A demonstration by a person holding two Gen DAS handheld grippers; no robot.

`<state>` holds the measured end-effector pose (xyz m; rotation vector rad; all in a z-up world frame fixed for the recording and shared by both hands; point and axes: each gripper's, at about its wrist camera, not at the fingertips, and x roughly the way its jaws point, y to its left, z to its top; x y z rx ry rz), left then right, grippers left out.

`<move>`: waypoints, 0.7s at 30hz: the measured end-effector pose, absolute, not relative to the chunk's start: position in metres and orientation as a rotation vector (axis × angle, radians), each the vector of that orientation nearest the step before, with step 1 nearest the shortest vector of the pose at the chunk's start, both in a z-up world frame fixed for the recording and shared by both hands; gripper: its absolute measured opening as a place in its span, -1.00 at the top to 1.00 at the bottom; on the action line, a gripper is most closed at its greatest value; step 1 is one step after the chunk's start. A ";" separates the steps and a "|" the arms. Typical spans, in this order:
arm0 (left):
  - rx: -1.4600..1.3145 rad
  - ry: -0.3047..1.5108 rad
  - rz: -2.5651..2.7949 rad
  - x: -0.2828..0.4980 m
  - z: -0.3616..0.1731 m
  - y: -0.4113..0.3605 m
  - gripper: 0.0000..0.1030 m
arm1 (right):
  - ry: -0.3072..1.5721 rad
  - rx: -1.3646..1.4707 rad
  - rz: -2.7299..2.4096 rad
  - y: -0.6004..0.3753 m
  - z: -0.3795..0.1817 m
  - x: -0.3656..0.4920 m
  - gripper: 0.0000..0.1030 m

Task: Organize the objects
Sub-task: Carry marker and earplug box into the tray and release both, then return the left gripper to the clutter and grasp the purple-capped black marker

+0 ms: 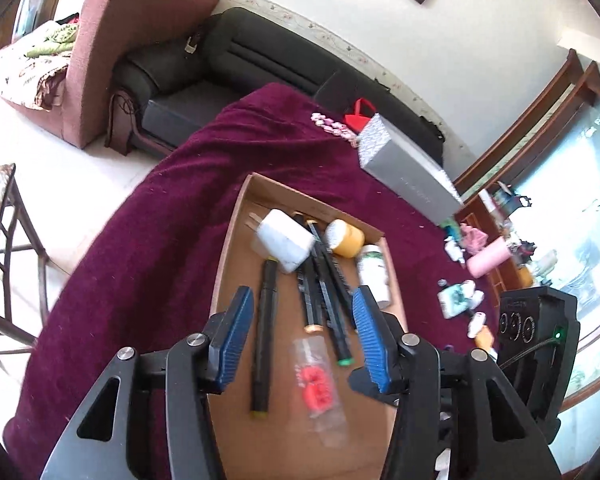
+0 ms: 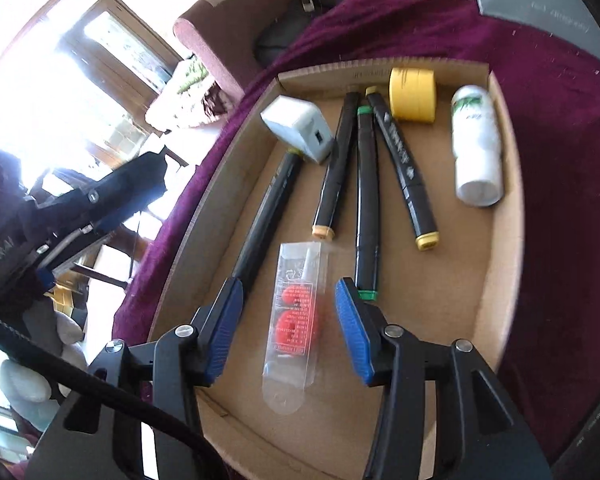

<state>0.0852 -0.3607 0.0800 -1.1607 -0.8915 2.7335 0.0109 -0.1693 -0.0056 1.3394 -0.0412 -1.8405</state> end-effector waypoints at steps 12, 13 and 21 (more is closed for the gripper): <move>-1.153 -0.763 2.452 0.076 0.101 -0.243 -0.04 | -0.330 1.191 -2.093 -0.008 0.044 0.008 -0.20; -1.165 -0.721 2.434 0.073 0.100 -0.226 -0.04 | -0.355 1.183 -2.135 0.013 0.045 0.007 -0.22; -1.356 -0.384 2.313 0.046 0.060 -0.096 -0.03 | -0.627 1.165 -2.414 0.174 0.042 0.007 -0.36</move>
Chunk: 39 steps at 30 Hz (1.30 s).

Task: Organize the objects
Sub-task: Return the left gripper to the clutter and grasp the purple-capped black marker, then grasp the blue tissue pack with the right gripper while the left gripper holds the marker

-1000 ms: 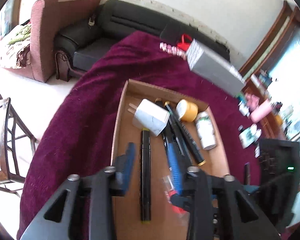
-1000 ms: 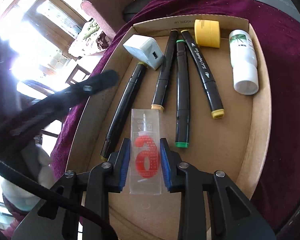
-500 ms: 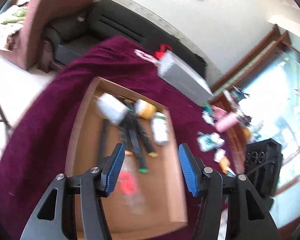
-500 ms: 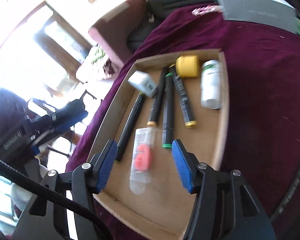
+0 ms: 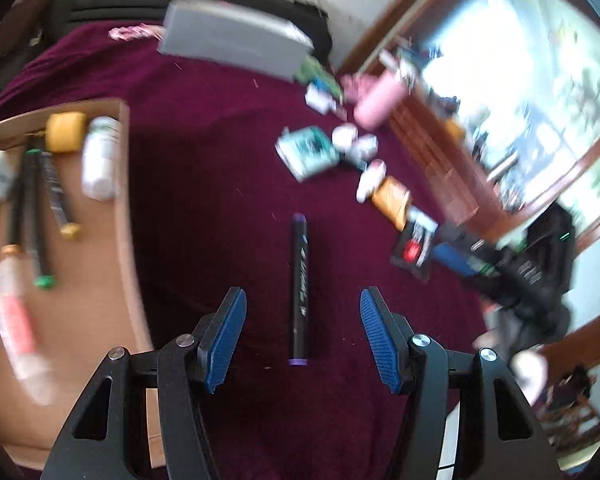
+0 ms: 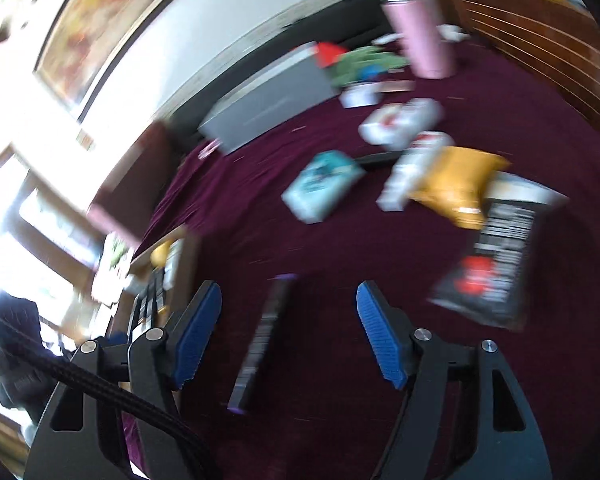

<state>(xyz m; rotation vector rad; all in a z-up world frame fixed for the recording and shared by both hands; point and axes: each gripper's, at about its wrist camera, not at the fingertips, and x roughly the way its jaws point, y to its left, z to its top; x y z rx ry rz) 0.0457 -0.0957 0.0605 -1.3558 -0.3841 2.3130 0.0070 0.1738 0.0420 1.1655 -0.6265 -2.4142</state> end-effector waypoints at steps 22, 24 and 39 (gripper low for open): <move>-1.398 0.008 2.426 0.020 0.008 -0.014 0.50 | -0.892 1.192 -2.467 0.287 0.010 0.008 -0.37; -1.401 -0.068 2.384 0.021 0.006 -0.021 0.78 | -0.903 1.191 -2.487 0.294 0.012 0.009 -0.37; -1.257 -0.299 2.350 0.054 0.033 -0.066 0.78 | -0.708 1.262 -2.373 0.228 0.036 -0.032 -0.40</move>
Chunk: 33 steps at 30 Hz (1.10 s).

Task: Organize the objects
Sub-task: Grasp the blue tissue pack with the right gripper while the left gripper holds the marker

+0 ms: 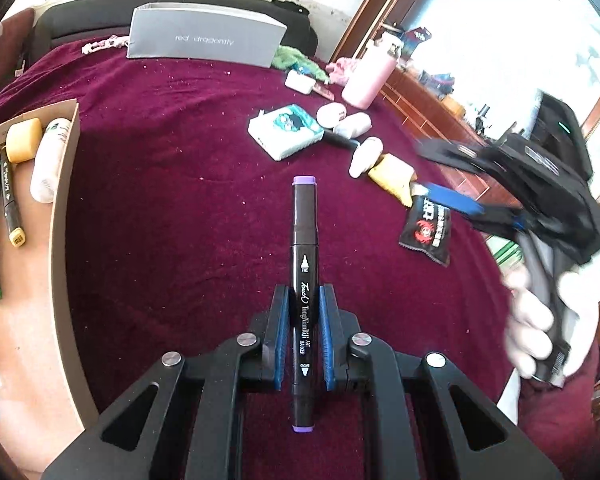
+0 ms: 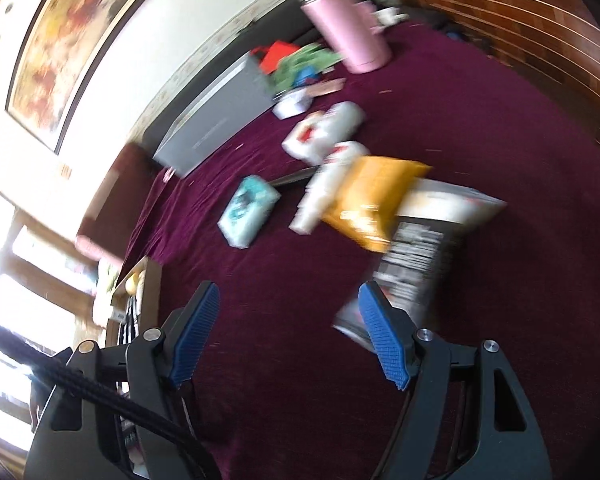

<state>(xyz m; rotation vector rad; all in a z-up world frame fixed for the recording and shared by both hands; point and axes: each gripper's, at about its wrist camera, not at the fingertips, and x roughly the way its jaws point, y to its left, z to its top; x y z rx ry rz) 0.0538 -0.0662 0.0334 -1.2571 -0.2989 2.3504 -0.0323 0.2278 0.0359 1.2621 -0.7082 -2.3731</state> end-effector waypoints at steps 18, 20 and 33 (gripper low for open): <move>-1.211 -0.431 2.279 0.061 0.024 -0.096 0.78 | -0.467 1.567 -2.455 0.088 -0.011 -0.168 -0.40; -1.235 -0.432 2.275 0.058 0.020 -0.093 0.78 | -0.446 1.590 -2.474 0.085 -0.014 -0.175 -0.41; -1.303 -0.367 2.294 0.058 0.014 -0.069 0.76 | -0.252 1.578 -2.407 0.097 -0.005 -0.151 0.49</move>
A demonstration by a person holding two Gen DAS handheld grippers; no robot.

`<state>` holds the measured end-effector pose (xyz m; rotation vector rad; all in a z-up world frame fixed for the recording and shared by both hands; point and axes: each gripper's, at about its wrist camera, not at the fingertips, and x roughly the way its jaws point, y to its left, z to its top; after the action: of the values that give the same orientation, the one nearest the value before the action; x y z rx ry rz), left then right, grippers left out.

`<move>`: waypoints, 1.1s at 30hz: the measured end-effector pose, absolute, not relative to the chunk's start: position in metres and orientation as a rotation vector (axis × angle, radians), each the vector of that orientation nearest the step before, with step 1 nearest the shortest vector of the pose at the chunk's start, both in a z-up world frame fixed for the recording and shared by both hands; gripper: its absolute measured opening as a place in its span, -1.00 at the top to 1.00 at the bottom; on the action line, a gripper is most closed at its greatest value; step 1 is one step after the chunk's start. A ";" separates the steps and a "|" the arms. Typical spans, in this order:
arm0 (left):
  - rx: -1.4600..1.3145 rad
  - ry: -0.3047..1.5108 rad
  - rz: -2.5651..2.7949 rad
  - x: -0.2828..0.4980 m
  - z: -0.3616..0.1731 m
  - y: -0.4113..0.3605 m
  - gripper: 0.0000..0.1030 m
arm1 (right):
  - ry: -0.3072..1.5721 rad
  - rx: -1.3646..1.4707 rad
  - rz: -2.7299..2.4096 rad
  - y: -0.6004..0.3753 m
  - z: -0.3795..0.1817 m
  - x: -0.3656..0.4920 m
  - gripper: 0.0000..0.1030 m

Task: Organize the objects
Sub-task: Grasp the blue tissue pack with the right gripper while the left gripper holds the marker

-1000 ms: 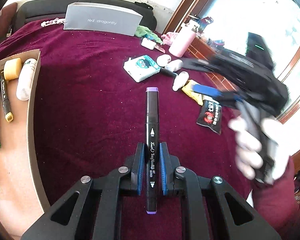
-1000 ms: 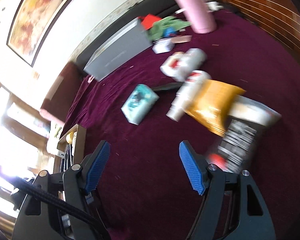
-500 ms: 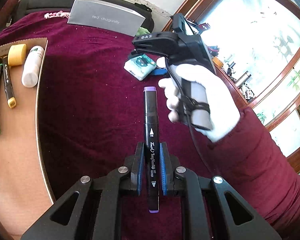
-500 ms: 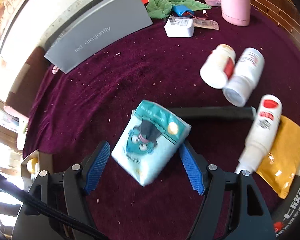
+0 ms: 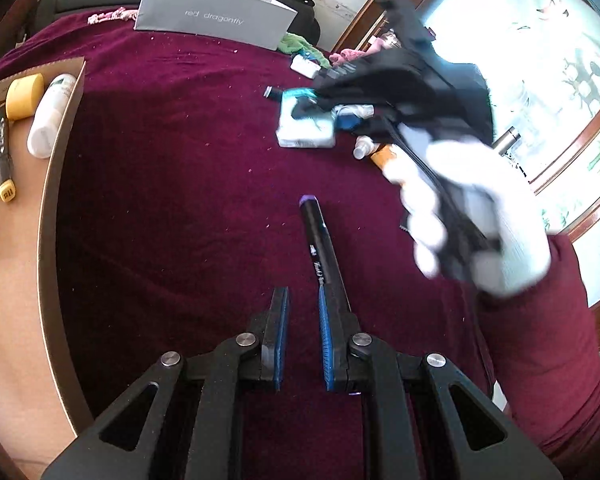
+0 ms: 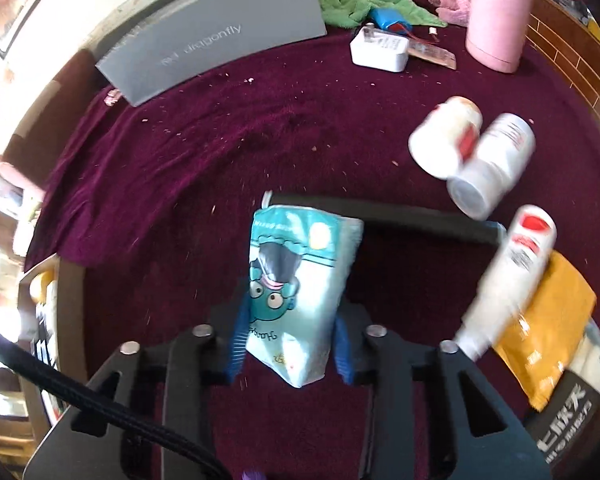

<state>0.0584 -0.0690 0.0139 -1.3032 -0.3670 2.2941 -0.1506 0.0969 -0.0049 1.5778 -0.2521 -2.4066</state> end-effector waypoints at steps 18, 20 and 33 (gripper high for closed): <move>-1.317 0.241 2.423 0.056 0.007 0.035 0.78 | -0.462 1.414 -2.319 0.160 0.012 -0.086 -0.11; -1.346 0.124 2.389 0.054 0.008 0.018 0.78 | -0.468 1.406 -2.333 0.160 0.015 -0.085 -0.20; -1.284 -0.291 2.415 0.077 0.037 -0.078 0.78 | -0.131 1.532 -2.479 0.090 -0.014 -0.103 -0.28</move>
<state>0.0766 -0.0780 0.0375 -1.2839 -0.2905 2.4146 -0.1027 0.0899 -0.0142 1.5317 -0.1306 -2.4785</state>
